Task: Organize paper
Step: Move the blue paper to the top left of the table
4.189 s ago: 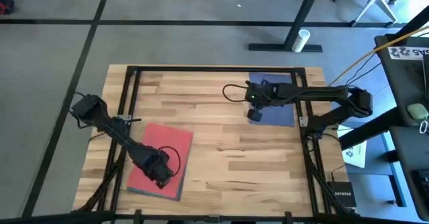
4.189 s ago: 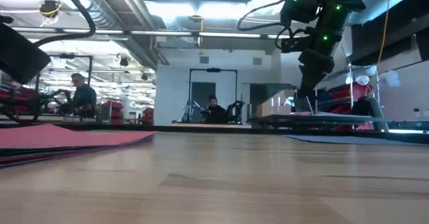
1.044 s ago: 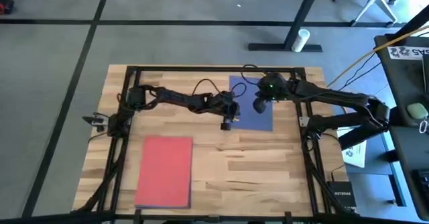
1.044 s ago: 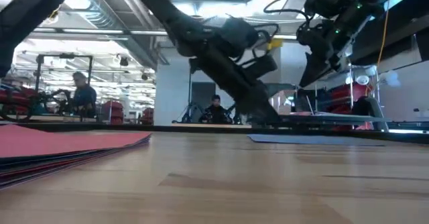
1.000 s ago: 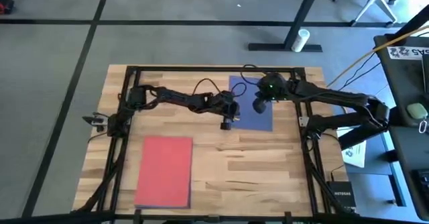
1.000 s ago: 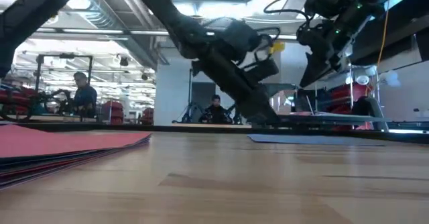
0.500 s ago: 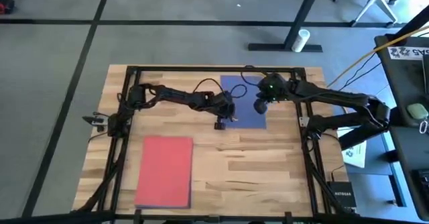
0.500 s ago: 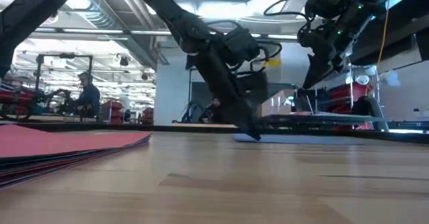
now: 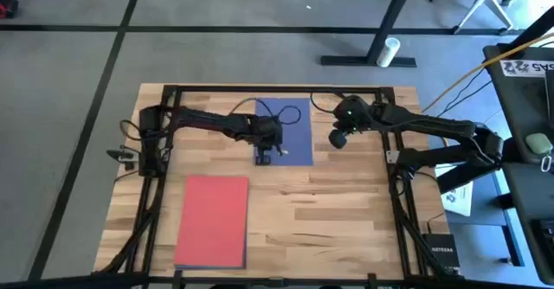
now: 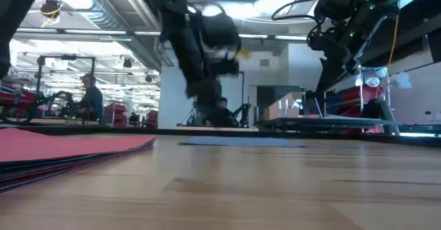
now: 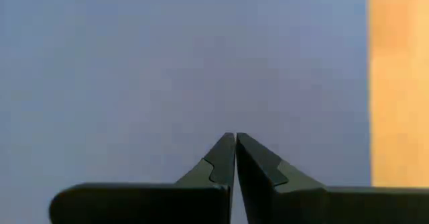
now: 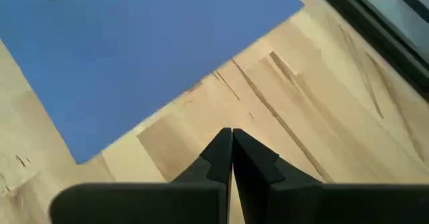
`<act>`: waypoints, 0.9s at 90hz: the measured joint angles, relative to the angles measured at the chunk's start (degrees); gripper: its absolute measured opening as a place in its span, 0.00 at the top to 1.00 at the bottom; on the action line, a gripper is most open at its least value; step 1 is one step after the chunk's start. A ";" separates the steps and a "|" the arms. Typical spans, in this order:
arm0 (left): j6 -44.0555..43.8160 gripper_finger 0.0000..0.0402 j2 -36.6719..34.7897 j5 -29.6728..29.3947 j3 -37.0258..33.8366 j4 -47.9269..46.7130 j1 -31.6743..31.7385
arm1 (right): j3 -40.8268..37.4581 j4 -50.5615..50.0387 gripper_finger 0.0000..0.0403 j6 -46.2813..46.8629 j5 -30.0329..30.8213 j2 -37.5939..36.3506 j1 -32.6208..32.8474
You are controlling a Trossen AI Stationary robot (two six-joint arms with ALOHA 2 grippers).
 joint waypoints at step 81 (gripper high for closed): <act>1.33 1.00 -0.09 -0.64 -5.56 -8.62 2.02 | 0.00 0.02 1.00 -0.34 -0.12 0.00 0.02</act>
